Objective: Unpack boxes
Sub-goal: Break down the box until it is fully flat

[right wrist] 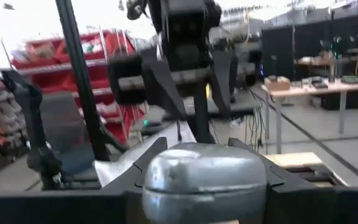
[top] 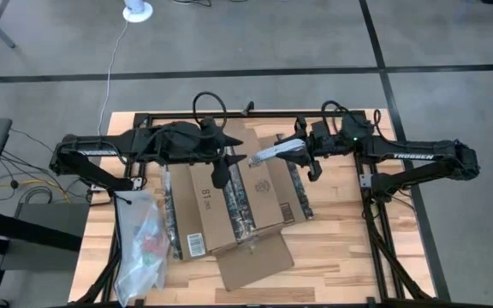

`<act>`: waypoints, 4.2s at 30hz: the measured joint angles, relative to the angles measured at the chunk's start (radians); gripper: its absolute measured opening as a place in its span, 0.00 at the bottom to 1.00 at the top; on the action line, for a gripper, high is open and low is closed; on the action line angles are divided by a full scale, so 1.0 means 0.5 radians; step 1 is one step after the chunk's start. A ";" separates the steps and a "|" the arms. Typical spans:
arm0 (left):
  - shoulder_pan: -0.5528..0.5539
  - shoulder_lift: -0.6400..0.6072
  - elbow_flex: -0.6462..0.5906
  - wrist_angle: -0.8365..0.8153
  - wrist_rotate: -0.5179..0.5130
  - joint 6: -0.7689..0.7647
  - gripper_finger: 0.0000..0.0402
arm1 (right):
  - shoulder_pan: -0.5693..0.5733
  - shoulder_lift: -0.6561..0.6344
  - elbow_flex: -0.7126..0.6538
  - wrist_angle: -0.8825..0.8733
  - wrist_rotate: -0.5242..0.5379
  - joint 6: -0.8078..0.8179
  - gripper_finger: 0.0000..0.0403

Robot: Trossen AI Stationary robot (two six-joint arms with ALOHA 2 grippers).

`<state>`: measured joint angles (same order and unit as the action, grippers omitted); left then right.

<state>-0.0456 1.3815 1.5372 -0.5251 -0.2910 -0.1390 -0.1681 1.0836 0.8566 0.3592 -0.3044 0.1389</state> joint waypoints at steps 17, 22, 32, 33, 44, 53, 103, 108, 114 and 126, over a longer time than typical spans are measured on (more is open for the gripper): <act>0.049 0.248 -0.007 0.028 0.276 -0.010 0.60 | 0.017 0.239 0.020 -0.006 -0.007 -0.033 0.27; 0.067 0.296 -0.002 0.081 0.278 0.007 0.60 | 0.017 0.240 0.073 -0.013 -0.010 -0.057 0.27; 0.092 0.341 -0.008 0.143 0.268 0.094 0.29 | 0.016 0.246 0.089 -0.055 -0.012 -0.061 0.27; 0.092 0.341 -0.008 0.141 0.268 0.115 0.29 | 0.016 0.246 0.089 -0.059 -0.010 -0.062 0.27; 0.093 0.281 -0.006 -0.142 0.118 0.118 0.29 | -0.058 0.234 0.086 -0.099 -0.002 0.193 0.51; 0.098 0.134 -0.006 -0.361 0.026 0.071 0.29 | -0.104 0.210 0.087 -0.022 -0.007 0.472 0.66; 0.182 0.124 -0.007 -0.701 0.491 0.031 0.29 | 0.070 0.763 0.481 -0.279 -0.036 -0.153 0.67; 0.169 0.124 -0.007 -0.706 0.501 0.056 0.29 | 0.043 0.822 0.504 -0.293 -0.035 -0.181 0.67; 0.169 0.124 -0.007 -0.699 0.506 0.092 0.29 | 0.041 0.815 0.505 -0.218 -0.033 -0.175 0.67; 0.169 0.124 -0.007 -0.615 0.502 0.144 0.29 | 0.047 0.821 0.505 -0.156 -0.034 -0.122 0.67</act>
<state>0.0387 1.4433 1.5337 -0.8328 -0.0401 -0.0668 -0.1448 1.4941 1.1091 0.2813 -0.3214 0.0780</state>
